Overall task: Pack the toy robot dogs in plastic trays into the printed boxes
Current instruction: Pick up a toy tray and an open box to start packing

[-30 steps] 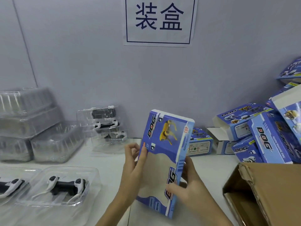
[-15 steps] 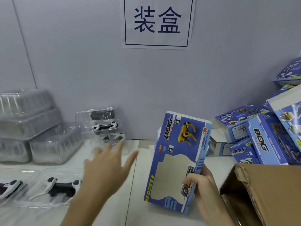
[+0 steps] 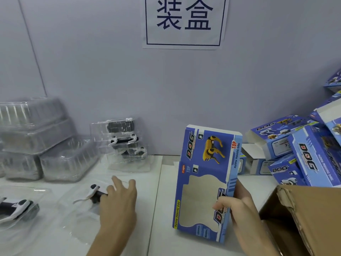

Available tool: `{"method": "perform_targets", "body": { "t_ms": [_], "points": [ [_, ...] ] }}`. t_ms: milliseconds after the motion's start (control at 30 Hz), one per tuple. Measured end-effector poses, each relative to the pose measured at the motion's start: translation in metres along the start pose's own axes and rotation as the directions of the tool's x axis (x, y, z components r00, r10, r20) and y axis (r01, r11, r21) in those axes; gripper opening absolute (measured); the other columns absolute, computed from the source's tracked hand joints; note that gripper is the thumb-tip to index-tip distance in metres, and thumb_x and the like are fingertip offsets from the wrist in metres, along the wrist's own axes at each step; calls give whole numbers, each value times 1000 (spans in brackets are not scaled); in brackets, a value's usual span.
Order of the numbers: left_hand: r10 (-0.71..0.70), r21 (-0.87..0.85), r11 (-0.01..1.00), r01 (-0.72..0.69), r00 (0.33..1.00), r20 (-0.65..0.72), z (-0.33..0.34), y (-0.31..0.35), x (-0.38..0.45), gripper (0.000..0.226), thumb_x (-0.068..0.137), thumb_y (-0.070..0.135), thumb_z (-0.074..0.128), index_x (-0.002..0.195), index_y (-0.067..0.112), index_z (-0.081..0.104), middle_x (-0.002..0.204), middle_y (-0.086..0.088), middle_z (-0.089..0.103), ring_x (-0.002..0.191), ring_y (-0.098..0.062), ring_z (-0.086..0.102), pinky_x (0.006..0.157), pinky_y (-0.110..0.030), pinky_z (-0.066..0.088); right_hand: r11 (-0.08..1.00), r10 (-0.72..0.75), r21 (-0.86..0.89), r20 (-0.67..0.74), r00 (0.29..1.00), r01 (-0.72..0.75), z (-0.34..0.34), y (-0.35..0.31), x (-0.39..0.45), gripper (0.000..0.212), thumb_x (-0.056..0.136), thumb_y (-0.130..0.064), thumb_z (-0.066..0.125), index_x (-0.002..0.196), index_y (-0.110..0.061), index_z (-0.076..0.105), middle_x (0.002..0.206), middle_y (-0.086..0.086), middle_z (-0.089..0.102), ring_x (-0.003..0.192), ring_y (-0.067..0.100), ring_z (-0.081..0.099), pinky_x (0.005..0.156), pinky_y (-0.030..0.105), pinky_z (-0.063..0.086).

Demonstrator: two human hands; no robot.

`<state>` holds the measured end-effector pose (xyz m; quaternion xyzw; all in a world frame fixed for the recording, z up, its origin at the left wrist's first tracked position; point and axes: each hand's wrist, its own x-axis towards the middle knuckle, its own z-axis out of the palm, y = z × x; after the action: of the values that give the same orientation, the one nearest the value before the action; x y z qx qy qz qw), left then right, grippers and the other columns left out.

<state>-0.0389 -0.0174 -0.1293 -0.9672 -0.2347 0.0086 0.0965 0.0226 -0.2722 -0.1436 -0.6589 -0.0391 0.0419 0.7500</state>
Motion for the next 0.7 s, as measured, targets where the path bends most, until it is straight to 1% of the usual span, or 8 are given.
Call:
{"method": "perform_targets", "body": {
  "t_ms": [100, 267, 333, 400, 467, 500, 567, 700],
  "points": [
    [74, -88, 992, -87, 987, -141, 5, 14, -3, 62, 85, -6, 51, 138, 23, 37, 143, -9, 42, 116, -25, 53, 74, -29, 39, 1000, -15, -25, -28, 1000, 14, -3, -3, -1, 65, 45, -8, 67, 108, -22, 67, 93, 4, 78, 77, 24, 74, 63, 37, 57],
    [194, -282, 906, -316, 902, -385, 11, 26, -3, 73, 93, -5, 57, 154, 29, 34, 147, 3, 39, 126, -18, 48, 81, -26, 53, 999, -5, -48, -83, 997, 1, -11, -5, 1, 52, 58, 2, 72, 103, -23, 66, 89, 1, 78, 81, 30, 74, 71, 45, 59],
    [206, -364, 828, -427, 834, -511, 9, 27, -3, 74, 93, -6, 63, 156, 26, 40, 138, 1, 44, 118, -16, 53, 73, -25, 55, 998, 23, -63, -88, 996, -28, -16, -5, 4, 54, 51, -1, 71, 102, -17, 66, 85, 5, 77, 85, 38, 71, 75, 50, 59],
    [205, -413, 721, -557, 740, -641, 5, 27, -3, 68, 86, -11, 74, 147, 16, 58, 119, -3, 56, 101, -21, 62, 64, -28, 57, 996, 42, -74, -98, 994, -49, -18, -3, 6, 59, 43, -5, 67, 101, -14, 66, 82, 8, 76, 86, 41, 69, 78, 54, 60],
    [125, -451, 617, -645, 647, -753, 1, 28, -3, 61, 86, -9, 78, 141, 13, 63, 109, -2, 57, 91, -16, 63, 69, -28, 58, 997, 36, -61, -112, 993, -43, -16, 1, 7, 54, 53, 0, 70, 103, -19, 66, 85, 6, 76, 85, 37, 71, 74, 50, 59],
    [64, -494, 562, -664, 630, -774, -1, 28, -4, 60, 88, -6, 77, 142, 15, 63, 109, 1, 57, 91, -9, 62, 76, -21, 55, 997, 25, -65, -120, 992, -33, -14, 2, 7, 51, 63, 7, 70, 104, -23, 65, 87, 5, 77, 85, 35, 71, 72, 48, 59],
    [-83, -618, 432, -657, 653, -753, -6, 27, -5, 59, 89, 0, 77, 143, 20, 63, 109, 6, 57, 97, -3, 61, 83, -10, 47, 994, -4, -106, -129, 992, -10, -10, 5, 7, 57, 76, 19, 63, 108, -28, 63, 90, 1, 76, 85, 26, 72, 69, 40, 58],
    [-290, -801, 101, -590, 753, -591, -15, 23, -8, 56, 91, 11, 78, 139, 35, 65, 108, 5, 62, 103, -12, 67, 87, -19, 55, 975, -78, -215, -87, 993, 58, -2, 12, -1, 76, 82, 21, 61, 138, -28, 47, 104, 0, 71, 81, 9, 69, 57, 18, 54]
  ]
}}
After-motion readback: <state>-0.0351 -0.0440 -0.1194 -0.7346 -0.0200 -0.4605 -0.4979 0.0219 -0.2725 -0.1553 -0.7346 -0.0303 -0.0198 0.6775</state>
